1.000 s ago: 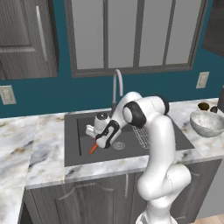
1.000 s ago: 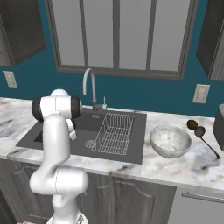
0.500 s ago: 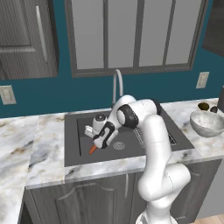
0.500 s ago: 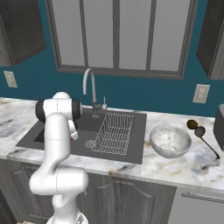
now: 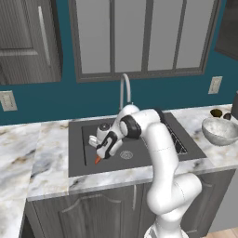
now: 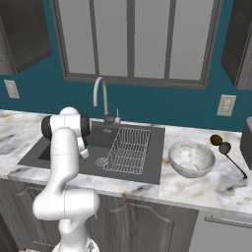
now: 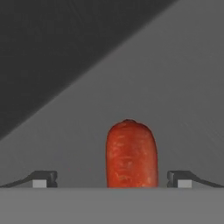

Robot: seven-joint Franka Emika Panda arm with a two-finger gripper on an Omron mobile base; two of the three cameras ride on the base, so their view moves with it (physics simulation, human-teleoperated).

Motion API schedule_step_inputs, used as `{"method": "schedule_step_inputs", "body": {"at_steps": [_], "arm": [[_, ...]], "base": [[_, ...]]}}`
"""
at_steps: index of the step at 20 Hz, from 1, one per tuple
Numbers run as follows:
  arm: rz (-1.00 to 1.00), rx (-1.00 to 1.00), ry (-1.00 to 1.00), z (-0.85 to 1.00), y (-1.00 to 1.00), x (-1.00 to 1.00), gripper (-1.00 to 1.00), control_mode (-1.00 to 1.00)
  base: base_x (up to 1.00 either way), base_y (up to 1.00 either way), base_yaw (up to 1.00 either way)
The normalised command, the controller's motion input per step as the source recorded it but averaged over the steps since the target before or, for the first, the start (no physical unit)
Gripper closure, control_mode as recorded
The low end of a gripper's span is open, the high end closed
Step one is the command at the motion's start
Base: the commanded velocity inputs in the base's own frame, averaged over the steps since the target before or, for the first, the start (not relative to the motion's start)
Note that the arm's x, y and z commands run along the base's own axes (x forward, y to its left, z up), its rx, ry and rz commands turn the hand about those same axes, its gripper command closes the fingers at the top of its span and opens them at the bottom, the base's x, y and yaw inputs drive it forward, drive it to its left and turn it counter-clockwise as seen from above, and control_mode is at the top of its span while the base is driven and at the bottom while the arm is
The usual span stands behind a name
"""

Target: Pick the carrot from the sink and place it in the bowl. Then pick the bowl and place it in the microwave. Then close the microwave door and press the start button.

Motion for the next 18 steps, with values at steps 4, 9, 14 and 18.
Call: {"method": "schedule_step_inputs", "body": {"at_steps": [4,9,14,18], "arm": [[0.00,0.00,0.00,-0.19,0.00,0.00,-1.00,-1.00],[0.00,0.00,0.00,-0.17,0.00,0.00,1.00,-1.00],[-0.01,0.00,0.03,-0.02,0.01,0.01,1.00,-1.00],[-0.02,0.01,0.03,0.00,0.02,-0.02,1.00,-1.00]], "base": [[0.00,0.00,0.00],[0.00,0.00,0.00],[0.00,0.00,0.00],[0.00,0.00,0.00]]}}
